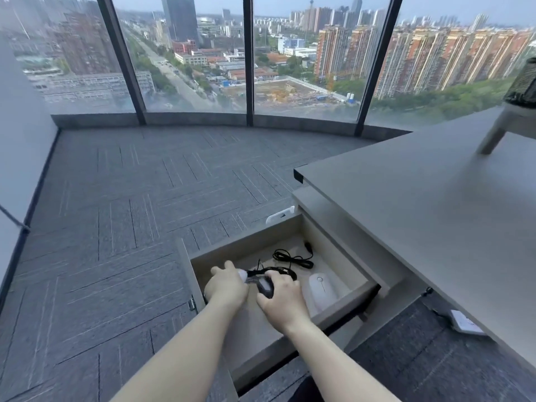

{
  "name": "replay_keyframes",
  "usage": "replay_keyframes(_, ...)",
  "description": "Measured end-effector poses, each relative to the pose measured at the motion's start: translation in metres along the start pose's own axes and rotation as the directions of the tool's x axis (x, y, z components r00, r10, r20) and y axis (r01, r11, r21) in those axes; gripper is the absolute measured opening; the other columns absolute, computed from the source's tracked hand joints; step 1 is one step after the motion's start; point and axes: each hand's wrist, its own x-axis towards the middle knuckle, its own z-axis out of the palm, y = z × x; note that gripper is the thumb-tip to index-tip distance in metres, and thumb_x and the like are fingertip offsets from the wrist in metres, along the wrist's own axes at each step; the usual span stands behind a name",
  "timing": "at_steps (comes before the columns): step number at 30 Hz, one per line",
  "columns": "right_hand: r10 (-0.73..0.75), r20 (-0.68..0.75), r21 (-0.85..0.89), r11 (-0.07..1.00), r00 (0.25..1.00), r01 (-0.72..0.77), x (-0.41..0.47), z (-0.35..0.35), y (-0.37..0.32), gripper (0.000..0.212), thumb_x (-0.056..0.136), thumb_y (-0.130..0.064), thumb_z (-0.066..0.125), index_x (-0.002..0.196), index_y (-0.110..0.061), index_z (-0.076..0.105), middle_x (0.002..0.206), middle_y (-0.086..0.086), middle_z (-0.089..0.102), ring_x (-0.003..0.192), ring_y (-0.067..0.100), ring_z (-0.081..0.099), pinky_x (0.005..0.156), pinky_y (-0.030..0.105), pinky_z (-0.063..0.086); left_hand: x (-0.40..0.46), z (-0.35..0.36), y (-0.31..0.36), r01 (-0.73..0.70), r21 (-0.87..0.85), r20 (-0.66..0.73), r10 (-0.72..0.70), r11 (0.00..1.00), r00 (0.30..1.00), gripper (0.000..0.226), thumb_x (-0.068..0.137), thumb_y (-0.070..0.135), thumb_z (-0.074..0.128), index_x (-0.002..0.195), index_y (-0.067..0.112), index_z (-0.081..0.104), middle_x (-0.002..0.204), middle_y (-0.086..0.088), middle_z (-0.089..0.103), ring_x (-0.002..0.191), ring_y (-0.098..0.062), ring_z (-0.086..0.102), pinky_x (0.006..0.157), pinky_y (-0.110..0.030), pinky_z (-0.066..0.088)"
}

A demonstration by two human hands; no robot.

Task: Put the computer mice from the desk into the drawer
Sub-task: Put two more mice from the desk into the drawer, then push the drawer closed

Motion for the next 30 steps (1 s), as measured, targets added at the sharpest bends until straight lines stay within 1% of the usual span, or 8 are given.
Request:
replay_keyframes(4, 0.037, 0.127, -0.226, 0.974, 0.991, -0.008, 0.014, 0.021, 0.010, 0.054, 0.084, -0.027, 0.055, 0.136, -0.022, 0.041, 0.139, 0.008, 0.039, 0.123, 0.032, 0.035, 0.100, 0.039, 0.042, 0.012, 0.018, 0.000, 0.044, 0.120, 0.102, -0.057, 0.992, 0.993, 0.055, 0.086, 0.028, 0.053, 0.136, 0.014, 0.034, 0.136, -0.015, 0.039, 0.126, -0.033, 0.049, 0.091, -0.040, 0.047)
replay_keyframes(7, 0.013, 0.172, -0.360, 0.932, 0.985, 0.051, 0.019, 0.026, 0.006, 0.050, 0.084, -0.024, 0.060, 0.131, -0.020, 0.041, 0.138, 0.011, 0.034, 0.120, 0.035, 0.037, 0.093, 0.041, 0.045, 0.024, 0.034, -0.004, 0.018, 0.192, 0.155, -0.049, 0.981, 0.987, 0.062, 0.078, 0.028, 0.052, 0.137, 0.014, 0.039, 0.136, -0.011, 0.042, 0.126, -0.032, 0.046, 0.081, -0.043, 0.045)
replay_keyframes(9, 0.014, 0.215, -0.426, 0.901, 0.976, 0.081, 0.018, 0.030, 0.004, 0.055, 0.082, -0.026, 0.067, 0.129, -0.017, 0.041, 0.141, 0.012, 0.029, 0.121, 0.037, 0.038, 0.090, 0.043, 0.046, 0.026, 0.035, -0.004, 0.004, 0.220, 0.160, -0.040, 0.975, 0.986, 0.061, 0.079, 0.026, 0.049, 0.138, 0.014, 0.041, 0.137, -0.010, 0.042, 0.127, -0.033, 0.045, 0.086, -0.045, 0.045)
replay_keyframes(12, 0.023, 0.262, -0.456, 0.884, 0.965, 0.103, 0.015, 0.034, 0.005, 0.058, 0.079, -0.029, 0.072, 0.127, -0.018, 0.041, 0.147, 0.012, 0.022, 0.120, 0.039, 0.040, 0.088, 0.044, 0.048, 0.013, 0.018, 0.000, 0.011, 0.177, 0.127, -0.034, 0.984, 0.991, 0.055, 0.086, 0.024, 0.047, 0.138, 0.010, 0.039, 0.141, -0.013, 0.040, 0.130, -0.035, 0.043, 0.098, -0.045, 0.043)
replay_keyframes(16, -0.026, 0.193, -0.395, 0.913, 0.981, 0.102, 0.002, 0.027, 0.003, 0.048, 0.087, -0.034, 0.060, 0.129, -0.018, 0.042, 0.149, 0.012, 0.025, 0.117, 0.039, 0.047, 0.090, 0.044, 0.046, -0.005, -0.010, 0.001, -0.079, 0.171, 0.006, 0.079, 0.982, 0.997, 0.042, 0.086, 0.012, 0.046, 0.128, 0.009, 0.050, 0.135, -0.012, 0.045, 0.126, -0.035, 0.045, 0.095, -0.043, 0.045)
replay_keyframes(21, -0.175, -0.010, -0.245, 0.955, 0.985, 0.167, -0.033, 0.001, -0.001, 0.030, 0.093, -0.029, 0.044, 0.117, -0.017, 0.057, 0.127, 0.006, 0.052, 0.108, 0.029, 0.056, 0.081, 0.036, 0.047, -0.031, -0.031, -0.016, -0.262, -0.064, -0.269, 0.236, 0.963, 0.934, 0.040, 0.089, 0.024, 0.045, 0.126, 0.015, 0.056, 0.130, -0.010, 0.055, 0.120, -0.032, 0.049, 0.096, -0.041, 0.043)
replay_keyframes(25, -0.244, -0.044, -0.133, 0.963, 0.969, 0.236, -0.068, -0.007, -0.006, 0.027, 0.093, -0.031, 0.043, 0.102, -0.016, 0.064, 0.104, 0.002, 0.066, 0.094, 0.021, 0.061, 0.079, 0.037, 0.052, -0.052, -0.032, -0.053, -0.306, -0.265, -0.448, 0.165, 0.914, 0.879, 0.041, 0.091, 0.023, 0.045, 0.130, 0.014, 0.055, 0.133, -0.010, 0.055, 0.122, -0.031, 0.047, 0.097, -0.041, 0.042)
replay_keyframes(30, -0.300, -0.004, -0.013, 0.954, 0.954, 0.300, -0.112, 0.009, -0.012, 0.040, 0.090, -0.053, 0.049, 0.102, -0.020, 0.065, 0.100, -0.003, 0.069, 0.090, 0.014, 0.062, 0.079, 0.035, 0.054, -0.080, -0.021, -0.092, -0.159, -0.584, -0.305, -0.034, 0.796, 0.952, 0.046, 0.094, 0.020, 0.039, 0.139, 0.011, 0.043, 0.141, -0.014, 0.047, 0.127, -0.031, 0.046, 0.095, -0.039, 0.038)
